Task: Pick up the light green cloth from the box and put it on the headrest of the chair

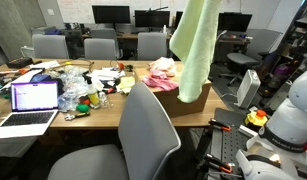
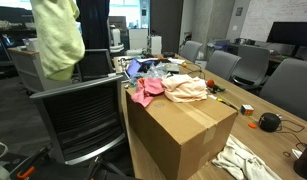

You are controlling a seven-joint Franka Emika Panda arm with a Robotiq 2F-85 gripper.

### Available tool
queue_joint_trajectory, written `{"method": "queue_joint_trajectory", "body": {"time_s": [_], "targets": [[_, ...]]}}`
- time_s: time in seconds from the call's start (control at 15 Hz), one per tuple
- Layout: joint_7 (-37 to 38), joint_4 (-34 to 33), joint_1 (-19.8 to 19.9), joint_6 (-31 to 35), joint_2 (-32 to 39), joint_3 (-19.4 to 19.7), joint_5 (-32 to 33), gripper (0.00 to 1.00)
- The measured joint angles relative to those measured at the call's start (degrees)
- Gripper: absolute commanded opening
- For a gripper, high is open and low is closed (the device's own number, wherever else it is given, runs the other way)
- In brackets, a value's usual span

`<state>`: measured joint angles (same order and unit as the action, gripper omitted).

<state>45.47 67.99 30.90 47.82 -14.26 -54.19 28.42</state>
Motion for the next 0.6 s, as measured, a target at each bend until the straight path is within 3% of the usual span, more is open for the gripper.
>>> {"method": "queue_joint_trajectory", "body": {"time_s": [0.27, 0.6], "targets": [[-3.3, 0.0, 6.9, 0.0, 0.0, -7.0, 0.0, 0.02], [-7.7, -0.2, 18.5, 0.0, -0.1, -18.6, 0.0, 0.02]]}}
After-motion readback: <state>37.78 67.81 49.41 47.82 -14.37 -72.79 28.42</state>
